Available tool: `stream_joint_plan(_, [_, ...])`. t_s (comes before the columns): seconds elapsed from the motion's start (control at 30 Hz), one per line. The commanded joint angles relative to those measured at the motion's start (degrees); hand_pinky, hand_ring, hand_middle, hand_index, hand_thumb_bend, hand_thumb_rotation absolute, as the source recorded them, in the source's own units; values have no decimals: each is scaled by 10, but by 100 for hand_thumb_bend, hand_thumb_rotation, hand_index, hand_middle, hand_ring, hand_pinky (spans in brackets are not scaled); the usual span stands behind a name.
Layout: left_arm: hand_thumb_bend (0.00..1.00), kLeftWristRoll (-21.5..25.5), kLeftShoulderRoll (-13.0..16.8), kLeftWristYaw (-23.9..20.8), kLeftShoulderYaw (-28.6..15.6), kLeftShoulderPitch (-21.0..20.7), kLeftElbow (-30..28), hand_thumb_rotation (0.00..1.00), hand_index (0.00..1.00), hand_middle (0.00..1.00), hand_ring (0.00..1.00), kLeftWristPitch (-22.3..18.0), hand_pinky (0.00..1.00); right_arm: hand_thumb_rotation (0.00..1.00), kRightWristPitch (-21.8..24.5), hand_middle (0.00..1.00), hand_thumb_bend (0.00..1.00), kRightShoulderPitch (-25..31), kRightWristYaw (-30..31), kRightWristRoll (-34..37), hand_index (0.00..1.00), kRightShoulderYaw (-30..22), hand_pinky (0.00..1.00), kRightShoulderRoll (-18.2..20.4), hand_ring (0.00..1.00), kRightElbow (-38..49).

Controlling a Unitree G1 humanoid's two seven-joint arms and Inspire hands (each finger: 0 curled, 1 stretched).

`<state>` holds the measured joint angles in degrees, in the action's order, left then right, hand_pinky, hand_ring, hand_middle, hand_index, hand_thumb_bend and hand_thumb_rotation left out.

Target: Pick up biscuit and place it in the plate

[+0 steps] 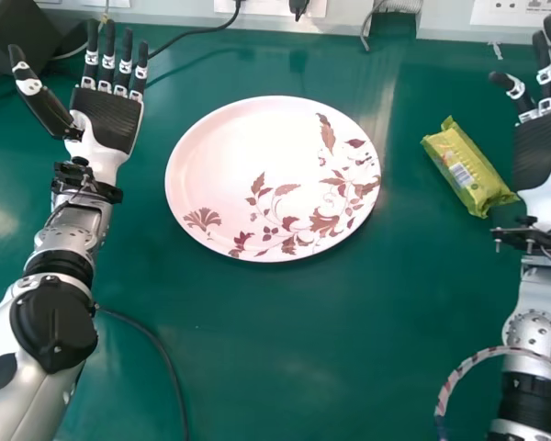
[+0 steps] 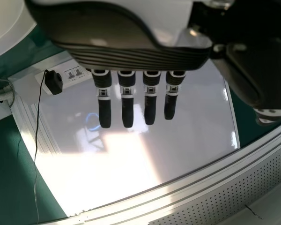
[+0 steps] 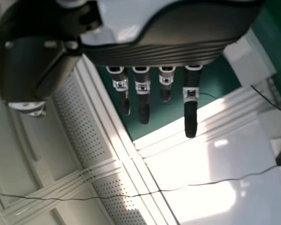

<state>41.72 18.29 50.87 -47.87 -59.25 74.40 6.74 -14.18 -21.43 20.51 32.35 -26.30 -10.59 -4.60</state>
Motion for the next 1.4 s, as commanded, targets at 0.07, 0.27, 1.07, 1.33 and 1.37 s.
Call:
stream_joint_plan(0.07, [99,2,6,-7,0,0,1,50,84,86,81,-6,75,43,-13,83,82,11,-41,-39,90,9,51,3,63,33])
stream_joint_plan(0.27, [100,4,8,-3,-1,0,2,54,87,88,82,-6,77,44,-27,82,82,19,-86,-103,87,24,50,-2,63,62])
stream_joint_plan(1.07, [100,5,9,2,-2,-2,2,59,90,88,84,-6,77,46,-35,84,81,45,-149,-195,89,47,52,-17,64,154])
stream_joint_plan(1.33, [100,4,8,3,-1,-2,1,59,90,88,83,-10,75,45,-18,84,82,55,-172,-236,89,53,52,-27,64,188])
stream_joint_plan(1.37, [100,5,9,3,-2,-2,1,59,90,88,83,-9,73,44,-17,84,82,56,-176,-245,89,54,52,-28,64,192])
